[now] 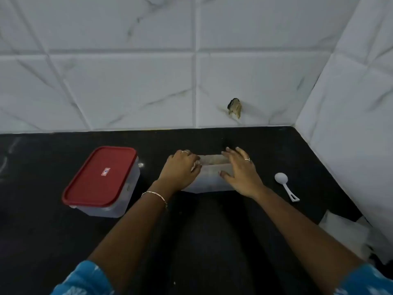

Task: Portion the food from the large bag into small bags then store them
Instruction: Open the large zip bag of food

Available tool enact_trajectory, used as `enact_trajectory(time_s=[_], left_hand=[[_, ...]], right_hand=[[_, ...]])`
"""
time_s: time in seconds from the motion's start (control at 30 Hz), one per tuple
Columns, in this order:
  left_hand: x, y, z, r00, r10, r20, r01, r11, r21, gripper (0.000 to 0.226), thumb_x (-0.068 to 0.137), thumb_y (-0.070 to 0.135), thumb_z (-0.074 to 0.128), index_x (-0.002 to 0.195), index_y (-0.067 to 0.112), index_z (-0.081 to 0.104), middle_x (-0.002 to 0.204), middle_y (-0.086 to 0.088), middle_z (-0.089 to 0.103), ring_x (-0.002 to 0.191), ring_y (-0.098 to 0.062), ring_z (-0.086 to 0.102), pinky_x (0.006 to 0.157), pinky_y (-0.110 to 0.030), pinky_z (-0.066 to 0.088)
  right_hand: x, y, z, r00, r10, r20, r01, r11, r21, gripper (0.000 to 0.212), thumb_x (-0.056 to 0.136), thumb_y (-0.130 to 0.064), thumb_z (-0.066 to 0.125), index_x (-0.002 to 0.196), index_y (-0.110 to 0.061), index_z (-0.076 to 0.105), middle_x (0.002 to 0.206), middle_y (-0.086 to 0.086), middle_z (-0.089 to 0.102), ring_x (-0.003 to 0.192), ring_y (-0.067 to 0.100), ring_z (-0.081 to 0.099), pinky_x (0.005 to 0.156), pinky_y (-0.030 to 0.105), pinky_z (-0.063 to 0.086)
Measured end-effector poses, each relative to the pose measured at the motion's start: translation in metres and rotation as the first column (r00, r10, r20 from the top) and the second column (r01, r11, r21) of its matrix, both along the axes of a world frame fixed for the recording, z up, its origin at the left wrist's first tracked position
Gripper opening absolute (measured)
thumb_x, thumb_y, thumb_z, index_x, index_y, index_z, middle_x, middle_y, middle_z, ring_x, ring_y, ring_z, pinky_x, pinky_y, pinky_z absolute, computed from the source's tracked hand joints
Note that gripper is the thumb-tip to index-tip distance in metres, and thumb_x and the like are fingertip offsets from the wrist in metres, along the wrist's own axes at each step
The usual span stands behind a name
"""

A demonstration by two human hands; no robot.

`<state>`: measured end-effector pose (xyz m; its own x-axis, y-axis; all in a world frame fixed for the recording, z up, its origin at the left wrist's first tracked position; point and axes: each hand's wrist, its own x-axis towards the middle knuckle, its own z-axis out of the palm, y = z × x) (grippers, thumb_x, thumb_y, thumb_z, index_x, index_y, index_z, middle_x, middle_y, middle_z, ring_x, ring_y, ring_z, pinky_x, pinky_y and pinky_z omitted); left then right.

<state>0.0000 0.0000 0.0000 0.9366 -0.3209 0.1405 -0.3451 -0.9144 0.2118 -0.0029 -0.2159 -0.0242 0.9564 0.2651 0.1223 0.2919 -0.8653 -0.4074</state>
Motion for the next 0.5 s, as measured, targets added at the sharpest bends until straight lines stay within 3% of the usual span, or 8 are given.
enact_trajectory(time_s=[0.17,0.3,0.5], left_hand=[[0.002,-0.005,-0.011,0.986,0.013,-0.168,0.007,0.993,0.114,0.051,0.097,0.048,0.041,0.139,0.019,0.046,0.141,-0.008,0.047,0.128,-0.025,0.044,0.103,-0.044,0.037],[0.005,-0.006,-0.014,0.960,0.018,-0.281,0.038,0.980,0.194,0.070,0.090,0.059,0.050,0.145,0.020,0.036,0.147,-0.008,0.041,0.135,-0.026,0.039,0.108,-0.048,0.033],[-0.004,-0.008,-0.004,0.977,-0.037,-0.212,0.081,0.976,0.204,0.046,0.087,0.046,0.061,0.126,0.023,0.055,0.128,-0.002,0.054,0.120,-0.022,0.050,0.101,-0.042,0.037]], right_hand=[[-0.003,-0.007,-0.009,0.999,0.023,-0.025,-0.028,0.982,-0.187,0.060,0.090,-0.051,0.056,0.139,-0.018,0.043,0.144,0.003,0.044,0.137,0.022,0.032,0.115,0.042,0.023],[-0.003,-0.009,-0.005,0.998,0.055,-0.032,-0.062,0.955,-0.291,0.057,0.089,-0.047,0.059,0.137,-0.020,0.044,0.141,0.001,0.047,0.134,0.020,0.037,0.115,0.044,0.019],[-0.012,-0.009,0.006,0.993,0.098,0.072,-0.069,0.941,-0.330,0.034,0.086,-0.034,0.064,0.118,-0.023,0.059,0.121,-0.004,0.061,0.117,0.018,0.052,0.102,0.036,0.029]])
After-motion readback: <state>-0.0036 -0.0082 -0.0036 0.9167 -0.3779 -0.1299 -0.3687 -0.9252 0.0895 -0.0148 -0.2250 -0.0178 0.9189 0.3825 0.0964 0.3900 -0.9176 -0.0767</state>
